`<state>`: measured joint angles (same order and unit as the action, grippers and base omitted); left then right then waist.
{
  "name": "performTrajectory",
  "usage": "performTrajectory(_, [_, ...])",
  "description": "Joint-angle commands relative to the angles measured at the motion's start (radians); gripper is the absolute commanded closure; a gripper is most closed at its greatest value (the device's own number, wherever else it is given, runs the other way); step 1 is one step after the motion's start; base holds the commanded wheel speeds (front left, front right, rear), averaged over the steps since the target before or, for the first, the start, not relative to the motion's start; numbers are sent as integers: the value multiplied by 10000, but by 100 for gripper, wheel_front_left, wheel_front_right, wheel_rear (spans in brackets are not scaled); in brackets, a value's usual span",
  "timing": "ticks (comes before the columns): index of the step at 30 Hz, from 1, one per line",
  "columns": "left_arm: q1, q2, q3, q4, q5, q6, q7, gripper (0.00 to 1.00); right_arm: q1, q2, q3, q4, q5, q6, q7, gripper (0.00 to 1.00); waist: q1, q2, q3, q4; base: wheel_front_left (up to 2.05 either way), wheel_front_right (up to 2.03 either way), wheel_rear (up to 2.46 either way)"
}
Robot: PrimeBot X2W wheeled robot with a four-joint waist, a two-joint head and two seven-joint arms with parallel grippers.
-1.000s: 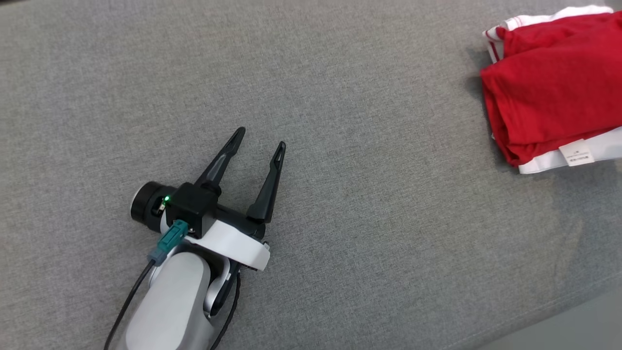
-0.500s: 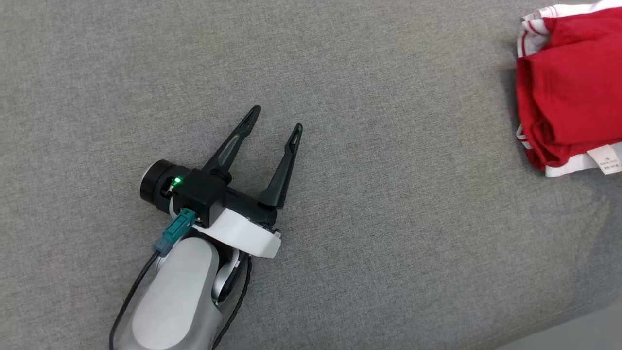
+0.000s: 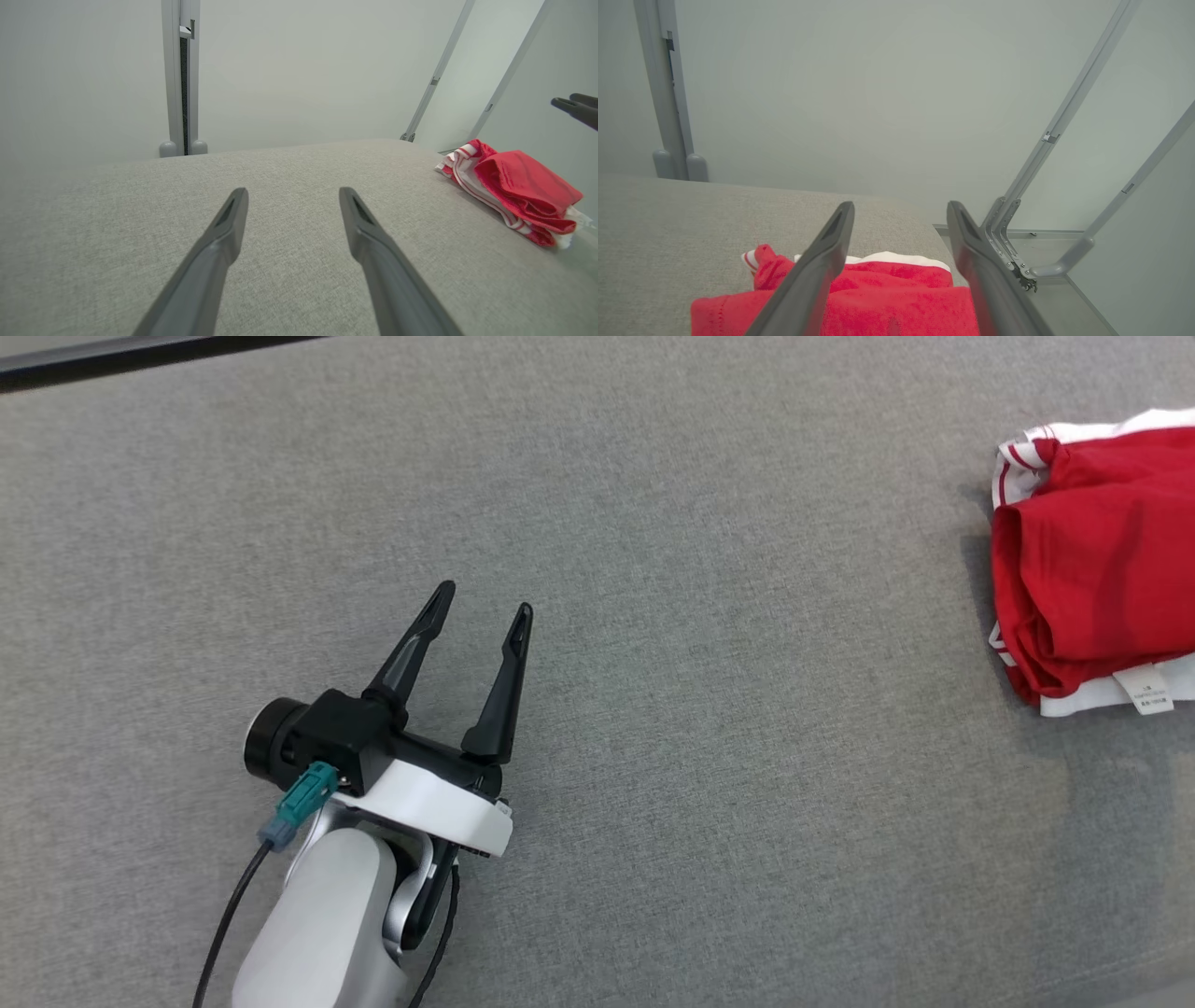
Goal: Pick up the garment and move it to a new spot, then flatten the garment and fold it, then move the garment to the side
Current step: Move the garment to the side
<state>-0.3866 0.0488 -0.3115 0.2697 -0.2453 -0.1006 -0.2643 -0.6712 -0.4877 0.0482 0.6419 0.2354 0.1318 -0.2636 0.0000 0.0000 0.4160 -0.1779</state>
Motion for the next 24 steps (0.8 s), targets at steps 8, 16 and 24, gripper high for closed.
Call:
performTrajectory(8, [692,45,217,-276,-559,355,8,0,1378,840,-108,-2302,540,-19,-8,0,0,0,-1464,1169,0,0,0])
performTrajectory(16, [1640,39,503,-622,-544,772,8,0,3413,2235,-42,-4069,817,-16,-6,0,0,0,-2333,2174,0,0,0])
performTrajectory(24, [2331,41,641,-342,-648,904,9,0,4797,3113,308,-4428,567,-13,-6,0,0,0,-2802,2622,0,0,0])
